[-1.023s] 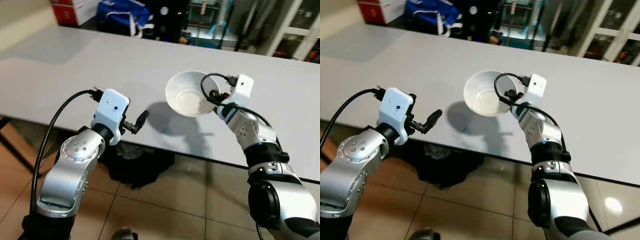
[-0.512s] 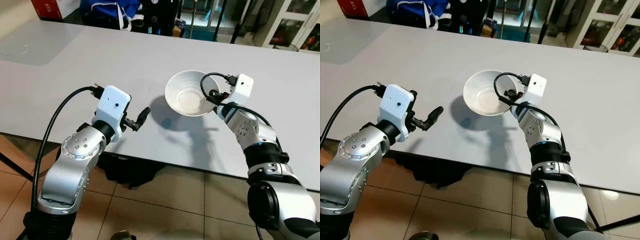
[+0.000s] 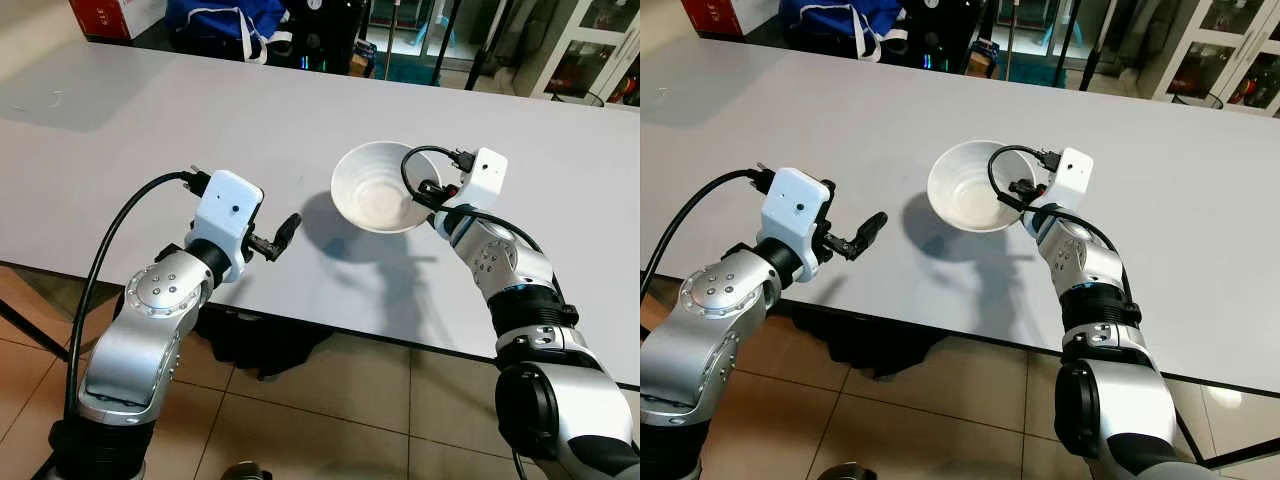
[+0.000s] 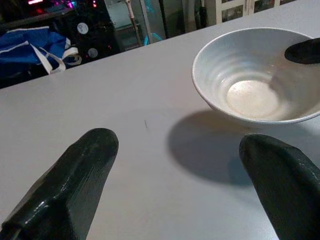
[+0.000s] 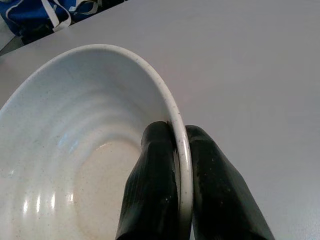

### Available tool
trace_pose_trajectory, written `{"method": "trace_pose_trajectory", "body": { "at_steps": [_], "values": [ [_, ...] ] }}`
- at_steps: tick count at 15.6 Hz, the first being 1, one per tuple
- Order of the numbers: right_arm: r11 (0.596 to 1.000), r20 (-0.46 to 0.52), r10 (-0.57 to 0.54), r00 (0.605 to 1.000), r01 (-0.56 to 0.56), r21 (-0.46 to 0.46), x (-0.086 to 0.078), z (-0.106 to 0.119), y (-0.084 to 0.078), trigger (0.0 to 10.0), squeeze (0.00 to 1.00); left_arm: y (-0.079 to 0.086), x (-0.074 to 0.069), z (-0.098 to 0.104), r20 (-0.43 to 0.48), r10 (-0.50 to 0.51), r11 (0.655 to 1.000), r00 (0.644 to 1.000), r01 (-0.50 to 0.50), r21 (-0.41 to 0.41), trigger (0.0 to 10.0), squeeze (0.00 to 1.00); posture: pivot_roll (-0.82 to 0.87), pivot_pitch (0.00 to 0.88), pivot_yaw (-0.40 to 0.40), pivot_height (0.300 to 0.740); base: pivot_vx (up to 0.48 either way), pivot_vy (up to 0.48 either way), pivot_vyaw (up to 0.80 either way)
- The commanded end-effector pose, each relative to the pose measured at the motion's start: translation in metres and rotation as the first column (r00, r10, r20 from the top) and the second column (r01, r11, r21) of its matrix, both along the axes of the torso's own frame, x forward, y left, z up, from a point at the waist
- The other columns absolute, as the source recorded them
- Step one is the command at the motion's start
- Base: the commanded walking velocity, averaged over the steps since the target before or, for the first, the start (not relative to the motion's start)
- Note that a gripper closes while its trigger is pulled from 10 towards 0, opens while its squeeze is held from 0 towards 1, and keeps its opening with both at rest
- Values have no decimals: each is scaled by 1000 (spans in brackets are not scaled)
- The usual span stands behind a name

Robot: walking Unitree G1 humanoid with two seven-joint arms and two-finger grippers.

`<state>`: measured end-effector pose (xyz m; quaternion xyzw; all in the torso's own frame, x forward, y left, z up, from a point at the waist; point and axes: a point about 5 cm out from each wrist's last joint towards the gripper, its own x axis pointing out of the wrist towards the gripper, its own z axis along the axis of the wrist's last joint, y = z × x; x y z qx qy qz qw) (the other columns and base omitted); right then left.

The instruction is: Setting the table

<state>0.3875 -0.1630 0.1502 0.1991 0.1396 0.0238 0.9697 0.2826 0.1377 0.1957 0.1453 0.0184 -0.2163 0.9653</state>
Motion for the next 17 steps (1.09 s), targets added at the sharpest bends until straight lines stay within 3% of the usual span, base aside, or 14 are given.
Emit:
{"method": "trace_pose_trajectory", "body": {
  "at_steps": [1, 8, 11, 13, 17],
  "values": [
    [1000, 49, 14, 999, -13, -20, 3, 13, 0, 10000, 0, 0, 0, 3, 17, -6, 1000, 1000, 6, 3, 10000, 0, 11, 3, -19, 740, 371, 0, 800],
    [1000, 44, -13, 999, 13, 15, 3, 14, -3, 10000, 0, 0, 1, 3, 18, -12, 1000, 1000, 12, 5, 10000, 0, 8, 4, -15, 740, 460, 0, 114],
    [1000, 47, -11, 999, 11, 14, 3, 14, -3, 10000, 0, 0, 1, 3, 19, -14, 1000, 1000, 14, 4, 10000, 0, 5, 1, -13, 740, 480, 0, -771],
    [1000, 40, -14, 999, 13, 9, 2, 13, -4, 10000, 0, -3, 1, 3, 26, -32, 999, 999, 32, 21, 10000, 0, 3, 0, -12, 740, 441, 0, 0],
    [1000, 28, 4, 1000, -4, 10, 2, 10, -1, 10000, 0, -3, 0, 0, 25, -42, 999, 999, 41, 36, 10000, 0, 4, 0, -11, 740, 0, 0, 0]
  ]
}}
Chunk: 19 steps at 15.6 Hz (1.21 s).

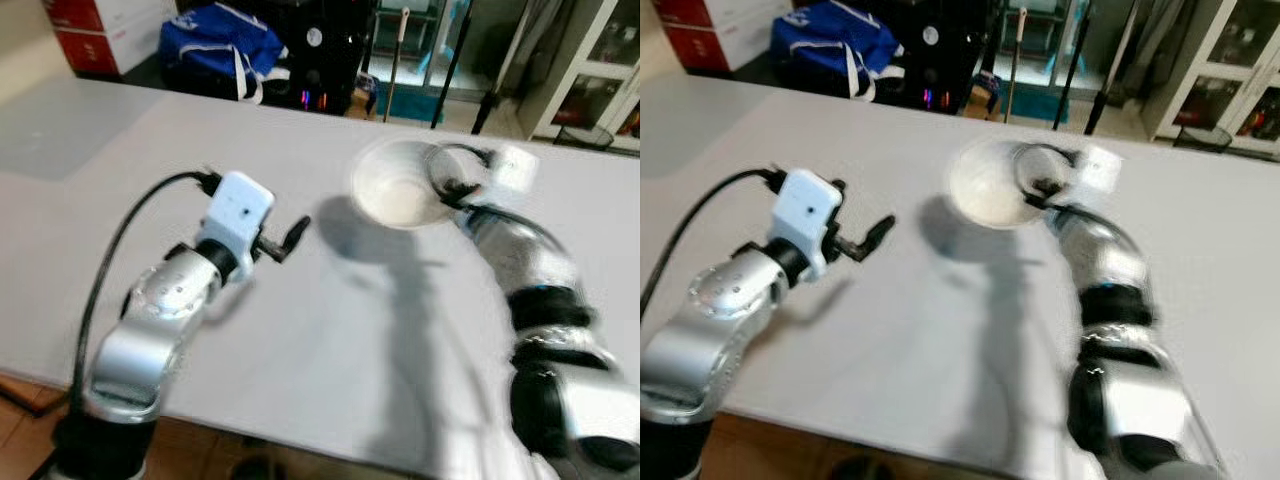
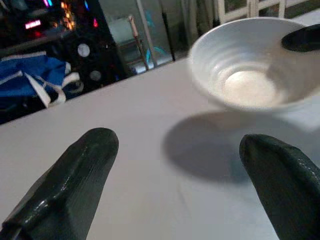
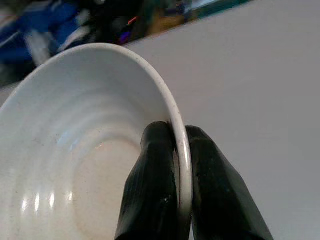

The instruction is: Setting the table

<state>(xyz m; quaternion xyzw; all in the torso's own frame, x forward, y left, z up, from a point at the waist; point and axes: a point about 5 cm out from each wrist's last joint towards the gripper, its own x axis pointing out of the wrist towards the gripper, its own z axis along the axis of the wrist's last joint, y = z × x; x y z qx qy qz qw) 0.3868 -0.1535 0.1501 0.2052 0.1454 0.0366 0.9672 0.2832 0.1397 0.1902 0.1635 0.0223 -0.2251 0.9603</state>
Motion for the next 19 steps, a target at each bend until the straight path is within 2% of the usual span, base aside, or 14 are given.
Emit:
{"method": "trace_pose_trajectory", "body": {
  "at_steps": [1, 5, 19],
  "values": [
    [1000, 33, -20, 999, 20, -5, 2, 10, -11, 10000, 0, -5, -1, 6, 29, -24, 1000, 999, 24, -1, 10000, 0, 5, 0, -12, 740, 0, 0, 0],
    [1000, 18, -16, 1000, 16, 17, 2, 8, -10, 10000, 0, -4, 0, 7, 40, -23, 1000, 999, 23, 3, 10000, 0, 6, 0, -11, 740, 0, 0, 0],
    [1000, -66, 28, 997, -28, 8, 0, -5, -5, 10000, 0, -5, -2, 3, 13, -45, 999, 999, 45, 14, 10000, 0, 8, 0, -6, 740, 0, 0, 0]
  ]
}}
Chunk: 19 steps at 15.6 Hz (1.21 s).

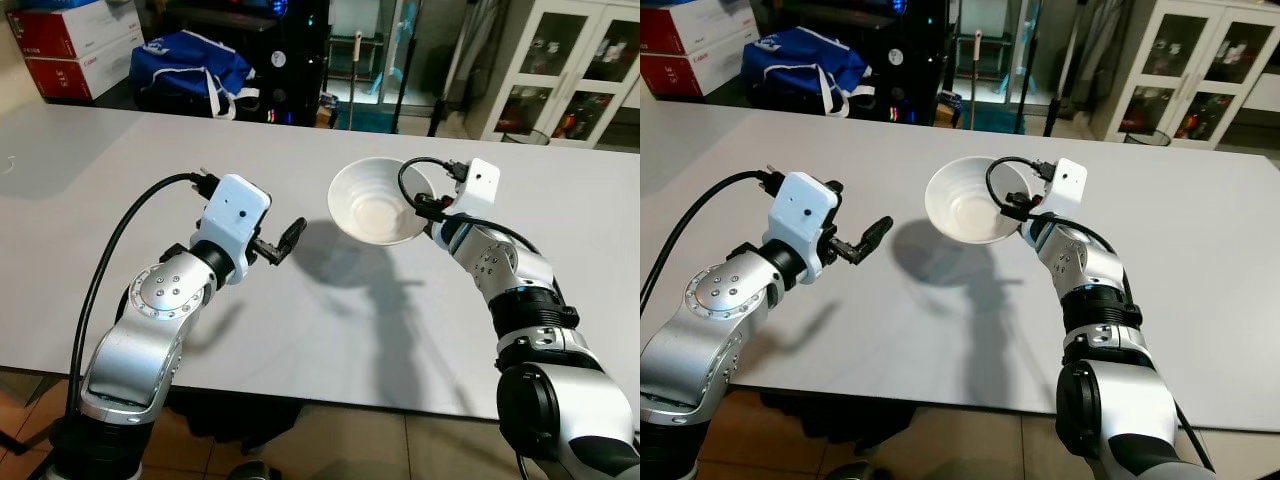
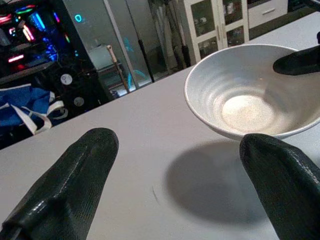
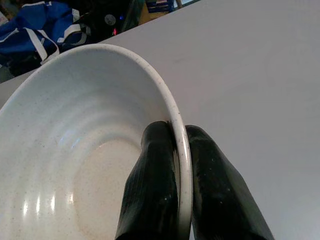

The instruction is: Setting the table

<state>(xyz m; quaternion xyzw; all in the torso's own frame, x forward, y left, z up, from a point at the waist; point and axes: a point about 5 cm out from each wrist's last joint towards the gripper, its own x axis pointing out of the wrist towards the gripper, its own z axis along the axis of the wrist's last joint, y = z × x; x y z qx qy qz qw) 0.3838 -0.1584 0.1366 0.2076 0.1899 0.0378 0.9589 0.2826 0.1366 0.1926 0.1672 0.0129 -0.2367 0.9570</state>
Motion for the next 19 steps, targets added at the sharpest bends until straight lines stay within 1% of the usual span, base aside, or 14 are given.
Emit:
{"method": "trace_pose_trajectory", "body": {
  "at_steps": [1, 3, 5, 7, 10, 11, 12, 14, 15, 16, 18, 19],
  "values": [
    [1000, 11, 16, 1000, -16, -1, 4, 7, 3, 10000, 0, -2, -2, -1, -12, -24, 1000, 1000, 24, 17, 10000, 0, 11, 1, -8, 740, 0, 0, 0],
    [1000, 4, 19, 1000, -19, 3, 6, 6, 6, 10000, 0, 0, -5, -6, -40, -29, 999, 999, 31, 42, 10000, 0, 13, 2, -10, 740, 0, 0, 0],
    [1000, -4, 18, 1000, -18, 10, 7, 5, 8, 10000, 0, 3, -6, -7, -48, -15, 999, 999, 17, 44, 10000, 0, 22, 9, -15, 740, 0, 0, 0],
    [1000, -7, 14, 1000, -14, 3, 9, 4, 11, 10000, 0, 12, -7, -8, -62, 20, 998, 998, -16, 56, 10000, 0, 30, 26, -15, 740, 0, 0, 0],
    [1000, 9, -26, 1000, 26, 4, 14, 10, 10, 10000, 0, 17, -12, -7, -56, 13, 998, 998, -9, 68, 10000, 0, 39, 65, -21, 740, 0, 0, 0],
    [999, 13, -38, 999, 38, 8, 15, 11, 9, 10000, 0, 17, -13, -6, -51, 6, 998, 999, -3, 69, 10000, 0, 39, 65, -21, 740, 0, 0, 0],
    [998, 17, -65, 998, 64, 22, 17, 13, 6, 10000, 0, 16, -19, -4, -43, -12, 998, 999, 15, 54, 10000, 0, 46, 100, -28, 740, 0, 0, 0],
    [994, 2, -102, 995, 102, 41, 18, 12, 2, 10000, 0, 12, -27, -3, -54, -73, 996, 996, 75, 38, 10000, 0, 52, 116, -31, 740, 0, 0, 0],
    [992, -8, -99, 995, 100, 72, 18, 12, 4, 10000, 0, 10, -34, -4, -81, -122, 991, 989, 125, 37, 10000, 0, 58, 127, -33, 740, 0, 0, 0],
    [992, -10, -99, 995, 99, 80, 18, 13, 5, 10000, 0, 9, -35, -5, -87, -131, 990, 988, 134, 35, 10000, 0, 58, 127, -33, 740, 0, 0, 0],
    [993, -25, -52, 998, 54, 106, 19, 15, 14, 10000, 0, 3, -51, -6, -136, -246, 968, 960, 251, 22, 10000, 0, 67, 134, -40, 740, 0, 0, 0],
    [993, -27, -32, 999, 34, 114, 20, 16, 18, 10000, 0, 2, -55, -6, -147, -264, 963, 953, 270, 20, 10000, 0, 70, 134, -42, 740, 0, 0, 0]
  ]
}}
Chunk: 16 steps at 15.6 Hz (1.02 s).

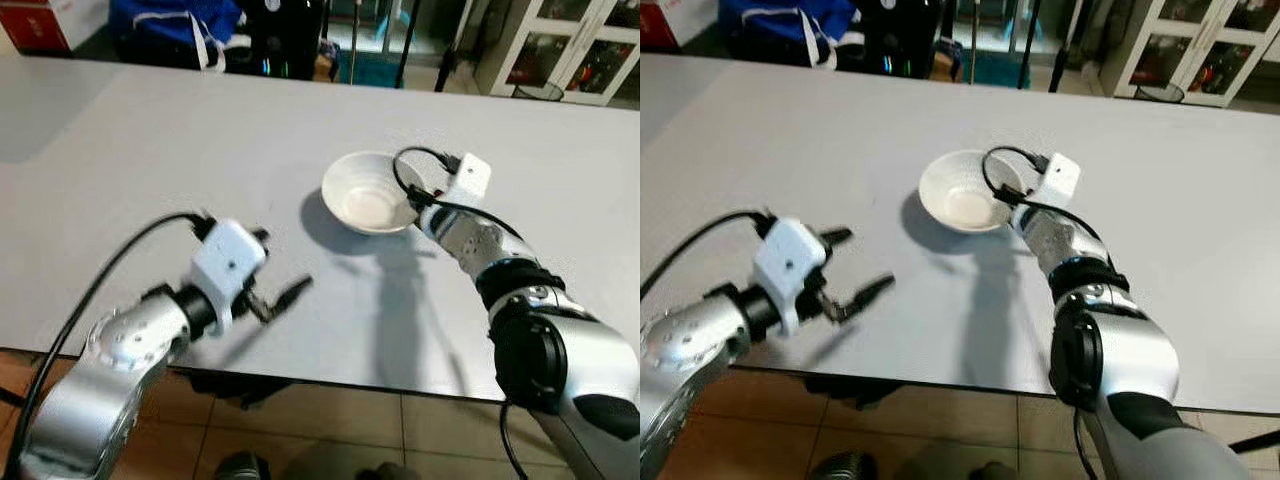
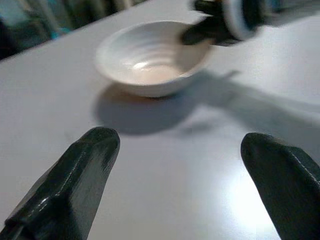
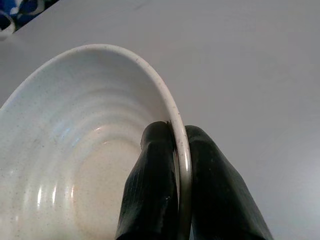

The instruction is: Setting the table

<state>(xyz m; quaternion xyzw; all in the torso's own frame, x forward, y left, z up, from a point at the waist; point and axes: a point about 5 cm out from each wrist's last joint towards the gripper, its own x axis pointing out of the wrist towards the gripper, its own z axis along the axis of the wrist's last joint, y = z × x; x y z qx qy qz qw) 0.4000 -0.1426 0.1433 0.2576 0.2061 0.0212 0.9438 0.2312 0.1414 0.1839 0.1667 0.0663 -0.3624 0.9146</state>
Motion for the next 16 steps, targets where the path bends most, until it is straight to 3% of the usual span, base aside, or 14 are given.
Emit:
{"method": "trace_pose_trajectory", "body": {
  "at_steps": [1, 5, 9, 10, 16],
  "values": [
    [999, 24, 40, 999, -41, 19, 4, 12, 5, 10000, 0, -1, -5, 3, -2, -29, 1000, 1000, 29, 10, 10000, 0, 72, 131, -44, 740, 0, 0, 0],
    [980, -31, 185, 982, -187, -75, 0, 8, 12, 10000, 0, 9, -1, 3, -3, -8, 998, 1000, 8, 63, 10000, 0, 66, 109, -47, 740, 0, 0, 0],
    [968, -67, 242, 968, -245, -49, -3, 6, 14, 10000, 0, 14, 4, 4, 6, -2, 997, 1000, 2, 82, 10000, 0, 58, 85, -41, 740, 0, 0, 0],
    [962, -72, 267, 961, -270, -37, -4, 6, 16, 10000, 1000, 14, 6, 5, 10, -2, 997, 1000, 1, 82, 10000, 0, 57, 77, -40, 740, 0, 0, 0],
    [941, -56, 323, 945, -327, -83, -3, 19, 17, 10000, 1000, 14, 12, 6, 38, 10, 997, 999, -13, 74, 10000, 0, 40, 31, -35, 740, 0, 0, 0]
  ]
}}
